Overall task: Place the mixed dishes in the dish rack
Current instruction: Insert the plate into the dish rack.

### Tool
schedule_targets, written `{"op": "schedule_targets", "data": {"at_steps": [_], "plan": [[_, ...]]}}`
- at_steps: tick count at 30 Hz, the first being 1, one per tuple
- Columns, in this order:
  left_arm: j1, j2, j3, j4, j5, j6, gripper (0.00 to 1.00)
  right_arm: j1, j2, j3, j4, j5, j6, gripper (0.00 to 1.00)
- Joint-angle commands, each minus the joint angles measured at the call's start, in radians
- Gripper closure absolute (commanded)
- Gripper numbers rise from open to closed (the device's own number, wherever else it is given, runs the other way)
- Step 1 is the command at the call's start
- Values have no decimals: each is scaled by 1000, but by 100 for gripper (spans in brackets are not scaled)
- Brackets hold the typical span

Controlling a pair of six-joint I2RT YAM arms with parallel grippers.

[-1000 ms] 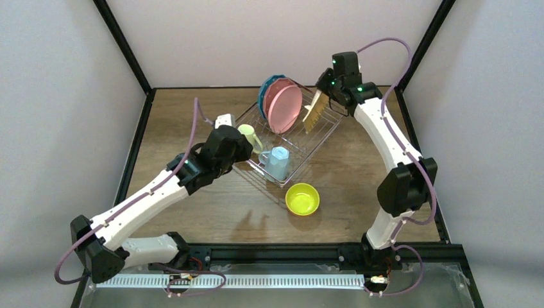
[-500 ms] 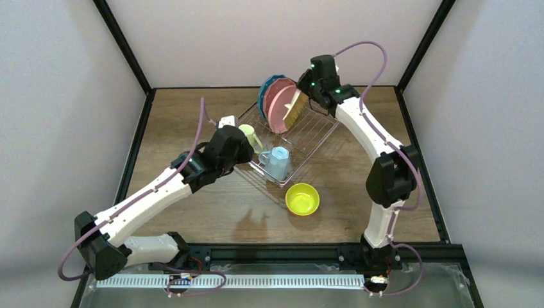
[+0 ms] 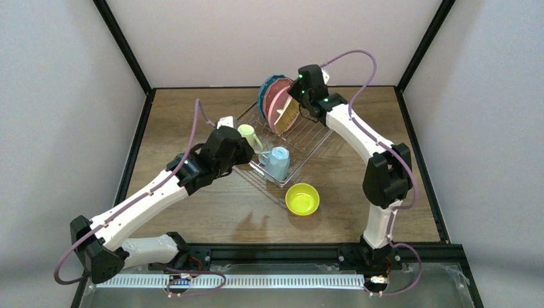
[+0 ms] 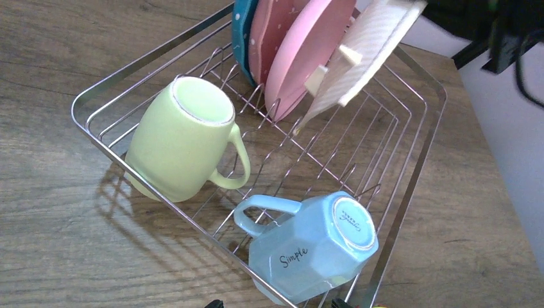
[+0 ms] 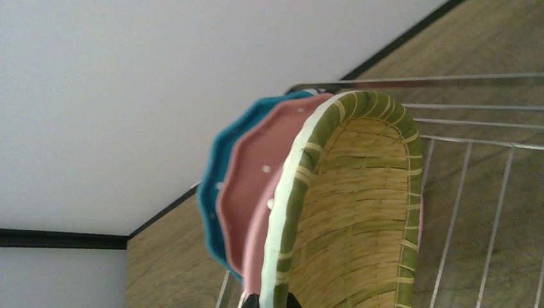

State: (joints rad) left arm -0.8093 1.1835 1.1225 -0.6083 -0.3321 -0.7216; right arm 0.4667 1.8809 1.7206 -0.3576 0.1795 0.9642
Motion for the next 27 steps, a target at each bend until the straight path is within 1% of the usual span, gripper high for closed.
{"op": "schedule_targets", "data": {"at_steps": [1,5,11,15,22,27], "plan": [[4,-23,-24,-8,17,14,4,9,-56,-79,113,57,74,99],[4,-25,-26,-12,20,23,4,13,-85,-163,154,73,95,99],[4,-29,-29,-14,22,37,4,16,-90,-225,212,68,114,99],[4,-32,-30,-16,21,46,4,19,-82,-230,241,55,118,99],[4,-29,-33,-21,24,53,4,23,-72,-191,251,67,115,99],[4,-31,-33,-22,24,59,4,23,-68,-206,278,64,128,99]]}}
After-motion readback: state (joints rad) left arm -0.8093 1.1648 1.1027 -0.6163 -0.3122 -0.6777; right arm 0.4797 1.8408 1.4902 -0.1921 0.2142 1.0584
